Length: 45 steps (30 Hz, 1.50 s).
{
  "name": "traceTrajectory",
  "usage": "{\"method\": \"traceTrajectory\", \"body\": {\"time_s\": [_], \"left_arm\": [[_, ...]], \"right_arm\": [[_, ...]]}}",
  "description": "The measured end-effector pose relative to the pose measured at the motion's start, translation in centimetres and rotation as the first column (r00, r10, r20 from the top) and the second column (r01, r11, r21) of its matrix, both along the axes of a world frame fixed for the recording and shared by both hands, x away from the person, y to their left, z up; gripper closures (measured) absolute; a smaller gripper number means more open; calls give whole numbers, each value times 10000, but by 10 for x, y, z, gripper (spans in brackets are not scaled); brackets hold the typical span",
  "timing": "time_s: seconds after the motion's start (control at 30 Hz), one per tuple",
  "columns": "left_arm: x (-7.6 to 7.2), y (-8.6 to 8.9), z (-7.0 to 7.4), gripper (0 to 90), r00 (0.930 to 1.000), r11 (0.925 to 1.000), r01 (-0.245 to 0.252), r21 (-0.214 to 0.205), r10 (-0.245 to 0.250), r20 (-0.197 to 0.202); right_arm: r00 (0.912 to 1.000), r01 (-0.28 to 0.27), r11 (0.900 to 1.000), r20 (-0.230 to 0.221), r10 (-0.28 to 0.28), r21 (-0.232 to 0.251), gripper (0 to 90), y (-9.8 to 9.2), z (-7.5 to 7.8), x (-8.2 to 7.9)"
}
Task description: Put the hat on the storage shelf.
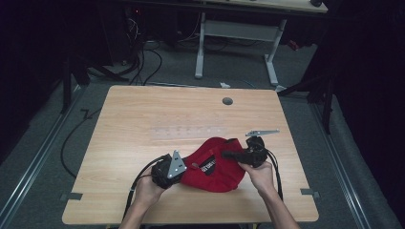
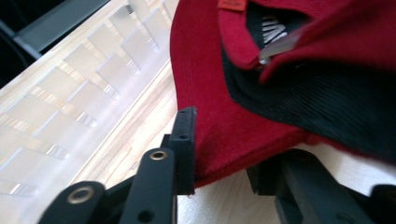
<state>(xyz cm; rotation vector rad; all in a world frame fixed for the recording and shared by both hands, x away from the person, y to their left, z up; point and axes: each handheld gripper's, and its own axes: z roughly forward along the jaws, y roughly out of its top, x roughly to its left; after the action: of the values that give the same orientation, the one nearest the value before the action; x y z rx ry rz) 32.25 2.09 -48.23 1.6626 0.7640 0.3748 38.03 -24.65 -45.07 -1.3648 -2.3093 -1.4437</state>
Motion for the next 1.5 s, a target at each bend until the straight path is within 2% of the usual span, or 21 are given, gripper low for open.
{"method": "traceTrajectory", "body": {"time_s": [0.1, 0.17, 0.23, 0.4, 0.47, 0.5, 0.57, 0.63, 0.73, 0.87, 0.93, 1.0, 1.03, 1.1, 1.13, 1.17, 1.27, 1.37, 1.43, 1.47, 1.5], "left_arm": [[-5, 0, 2, 749, 9995, 9995, 310, 117, -310, -21], [-7, 0, 2, 770, 9987, 9984, 512, 240, -511, -57], [-9, -1, 2, 789, 9970, 9965, 773, 333, -769, -127], [-10, 2, 1, 815, 9972, 9948, 737, 698, -745, 86], [-12, 4, 3, 828, 9968, 9947, 778, 671, -789, 133], [-12, 6, 5, 850, 9971, 9954, 743, 607, -752, 125], [-13, 9, 7, 849, 9972, 9961, 746, 472, -750, 59], [-13, 9, 7, 850, 9971, 9952, 759, 613, -764, 55], [-13, 13, 9, 850, 9977, 9965, 672, 499, -672, -18], [-14, 23, 12, 850, 9992, 9988, 395, 283, -394, -38], [-11, 30, 15, 850, 9997, 9998, 219, -32, -220, -103], [-10, 37, 18, 850, 9999, 9997, 22, -249, -24, -111], [-9, 40, 20, 850, 9999, 9992, -71, -399, 67, -115], [-6, 49, 24, 850, 9993, 9963, -316, -804, 299, -227], [-6, 49, 24, 850, 9993, 9963, -316, -804, 299, -227], [-4, 51, 25, 850, 9989, 9949, -415, -920, 393, -254], [-1, 56, 27, 850, 9972, 9906, -684, -1186, 643, -373], [2, 60, 31, 848, 9947, 9814, -937, -1676, 853, -568], [6, 66, 35, 847, 9930, 9747, -1042, -1979, 910, -748], [8, 67, 37, 847, 9922, 9710, -1105, -2120, 953, -809], [9, 68, 38, 846, 9913, 9683, -1164, -2211, 996, -857]], "right_arm": [[9998, 19, 9998, 205, -15, -192, 712, 2, 1, -1], [9998, 7, 9998, 219, -3, -183, 699, 2, 1, 0], [9998, 119, 9999, 176, -118, -17, 628, -1, 0, 1], [9973, 547, 9980, 470, -562, 330, 552, -8, 3, 1], [9937, 867, 9942, 649, -908, 643, 519, -14, 6, 0], [9874, 1217, 9895, 916, -1287, 783, 507, -21, 10, -2], [9846, 1292, 9879, 1070, -1380, 853, 493, -25, 12, -3], [9790, 1436, 9853, 1323, -1552, 930, 479, -31, 16, -7], [9743, 1581, 9818, 1449, -1724, 1052, 460, -34, 18, -9], [9617, 1874, 9695, 1718, -2138, 1578, 453, -43, 23, -12], [9645, 1804, 9688, 1625, -2081, 1698, 451, -45, 22, -13], [9661, 1773, 9709, 1597, -2029, 1613, 450, -46, 21, -12], [9677, 1771, 9768, 1595, -1951, 1203, 450, -44, 18, -12], [9704, 1722, 9817, 1573, -1832, 810, 450, -40, 12, -12], [9704, 1722, 9817, 1573, -1832, 810, 450, -40, 12, -12], [9712, 1755, 9837, 1570, -1795, 389, 451, -37, 4, -11], [9728, 1788, 9839, 1486, -1778, 67, 450, -34, -7, -10], [9684, 2089, 9748, 1553, -1950, -785, 448, -29, -25, -10], [9669, 2176, 9698, 1602, -1988, -1102, 442, -27, -35, -9], [9645, 2285, 9611, 1702, -2018, -1552, 441, -25, -43, -10], [9638, 2330, 9568, 1726, -2033, -1741, 438, -24, -47, -10]]}}
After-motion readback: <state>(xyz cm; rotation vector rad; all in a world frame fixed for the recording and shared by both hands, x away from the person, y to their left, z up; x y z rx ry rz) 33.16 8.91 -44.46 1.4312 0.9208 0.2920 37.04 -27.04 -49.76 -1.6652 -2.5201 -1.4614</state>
